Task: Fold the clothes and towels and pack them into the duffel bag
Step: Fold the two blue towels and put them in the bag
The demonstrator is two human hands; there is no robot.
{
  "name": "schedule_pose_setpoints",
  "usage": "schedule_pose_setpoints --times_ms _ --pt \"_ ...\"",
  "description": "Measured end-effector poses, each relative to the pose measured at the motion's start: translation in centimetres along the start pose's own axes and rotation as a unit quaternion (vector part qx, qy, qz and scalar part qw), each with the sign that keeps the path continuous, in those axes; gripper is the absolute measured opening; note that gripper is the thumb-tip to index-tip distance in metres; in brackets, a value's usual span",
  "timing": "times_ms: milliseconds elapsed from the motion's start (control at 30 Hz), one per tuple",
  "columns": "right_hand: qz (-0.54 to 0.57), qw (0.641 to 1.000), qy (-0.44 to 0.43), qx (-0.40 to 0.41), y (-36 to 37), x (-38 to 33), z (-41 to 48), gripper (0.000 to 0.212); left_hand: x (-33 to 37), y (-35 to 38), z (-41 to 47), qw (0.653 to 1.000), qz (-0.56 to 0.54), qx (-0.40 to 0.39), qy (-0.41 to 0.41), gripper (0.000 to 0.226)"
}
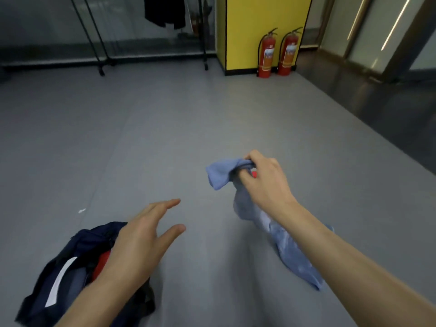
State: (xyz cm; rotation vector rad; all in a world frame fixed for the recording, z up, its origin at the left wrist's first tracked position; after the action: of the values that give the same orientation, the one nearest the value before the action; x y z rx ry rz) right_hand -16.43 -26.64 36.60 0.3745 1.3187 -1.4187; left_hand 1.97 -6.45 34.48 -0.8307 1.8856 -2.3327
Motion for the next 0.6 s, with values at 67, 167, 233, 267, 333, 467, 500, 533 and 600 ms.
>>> schedule_pose_setpoints --times_ms 67,167,233,267,333,467,500,533,600 --pt "0.0 0.999 0.024 -0.039 1.7 -2.8 -1.0 0.01 0.2 -1.2 0.3 0.999 -0.001 0.029 0.025 0.051" --pt "-0.022 0.994 0.053 -0.089 4.6 -5.3 -2.9 0.01 -1.0 -2.3 0.7 0.999 0.012 0.037 0.028 0.062" --pt "-0.053 0.988 0.045 -0.139 6.7 -6.8 -4.1 0.007 -2.0 -2.6 0.9 0.999 0.013 0.033 0.026 0.064" --pt "-0.049 0.985 0.041 -0.159 7.5 -7.5 -4.6 0.009 -2.3 -2.8 1.0 0.999 0.018 0.032 0.029 0.063" --pt "-0.025 0.983 0.042 -0.177 8.5 -8.9 -5.3 0.011 -2.9 -3.2 0.9 0.999 0.025 0.024 0.028 0.054" --pt "-0.007 0.981 0.055 -0.187 8.9 -11.2 -6.5 0.011 -3.9 -4.3 -0.1 1.0 -0.001 -0.004 0.023 0.046" --pt "-0.011 0.981 0.052 -0.189 8.9 -11.6 -6.6 0.011 -3.8 -4.6 -0.4 0.999 -0.008 -0.012 0.032 0.047" --pt "-0.016 0.98 0.048 -0.191 9.1 -12.1 -6.9 0.01 -3.7 -4.7 -1.0 0.999 -0.025 -0.015 0.04 0.046" --pt "-0.029 0.981 0.038 -0.19 8.9 -12.4 -7.0 0.008 -2.7 -5.1 -1.6 0.996 -0.068 -0.009 0.052 0.039"
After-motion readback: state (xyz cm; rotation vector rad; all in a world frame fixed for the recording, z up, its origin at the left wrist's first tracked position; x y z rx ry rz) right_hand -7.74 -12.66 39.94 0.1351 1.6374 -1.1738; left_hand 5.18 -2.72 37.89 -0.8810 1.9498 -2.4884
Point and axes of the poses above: each hand's wrist, its own z-axis towards the middle knuckle, its own y-axis out of the palm, x = y × z, the point moved 4 cm from there along z, towards the middle knuckle, and after that the axes turned 15 degrees about z, right-handed, at the moved point
